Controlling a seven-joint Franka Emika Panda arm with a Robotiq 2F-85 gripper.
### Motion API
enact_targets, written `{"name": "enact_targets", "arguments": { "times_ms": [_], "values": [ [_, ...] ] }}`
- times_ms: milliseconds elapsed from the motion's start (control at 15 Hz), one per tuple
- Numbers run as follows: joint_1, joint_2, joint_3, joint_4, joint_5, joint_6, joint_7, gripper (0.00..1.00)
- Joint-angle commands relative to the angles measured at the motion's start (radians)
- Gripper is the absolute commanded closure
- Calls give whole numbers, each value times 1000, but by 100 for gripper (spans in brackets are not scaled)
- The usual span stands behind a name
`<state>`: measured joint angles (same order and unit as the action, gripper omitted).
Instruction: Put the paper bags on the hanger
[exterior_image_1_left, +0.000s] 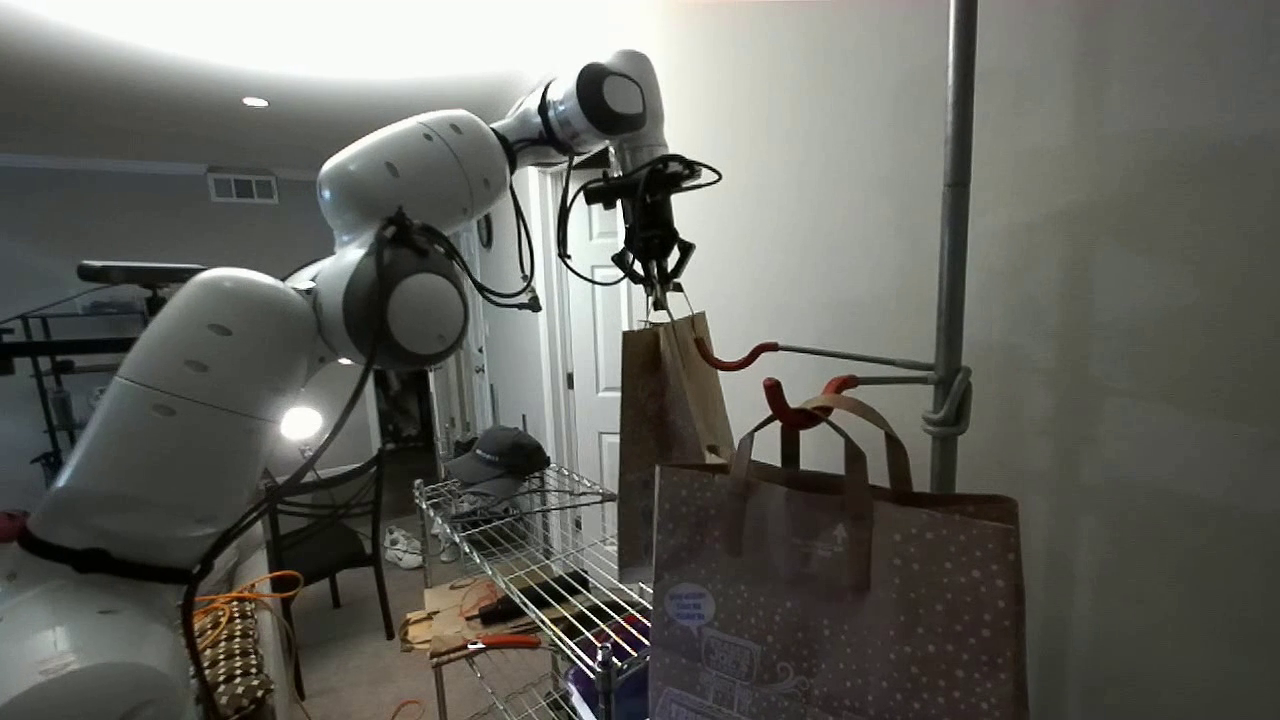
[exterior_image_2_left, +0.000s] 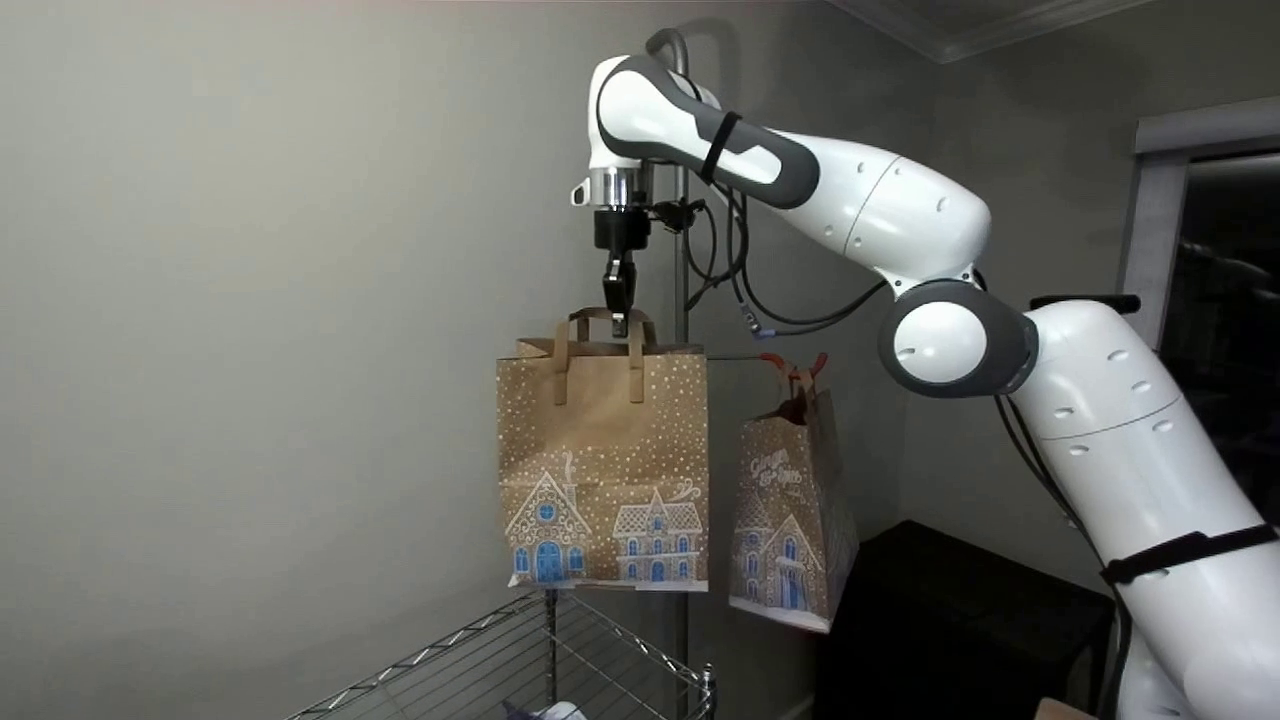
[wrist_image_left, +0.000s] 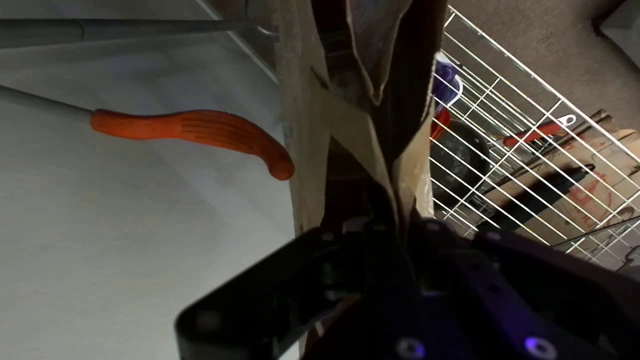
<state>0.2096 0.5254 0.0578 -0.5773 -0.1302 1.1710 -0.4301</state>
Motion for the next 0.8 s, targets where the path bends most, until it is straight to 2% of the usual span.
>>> {"name": "enact_targets", "arguments": {
  "times_ms": [0,333,733],
  "values": [
    [-20,-25,21,-25,32,-21,-86,95],
    [-43,-21,16,-37,28,-101,-163,94],
    [-109,-28,-9,-74,2,-77,-230,95]
  ]
}}
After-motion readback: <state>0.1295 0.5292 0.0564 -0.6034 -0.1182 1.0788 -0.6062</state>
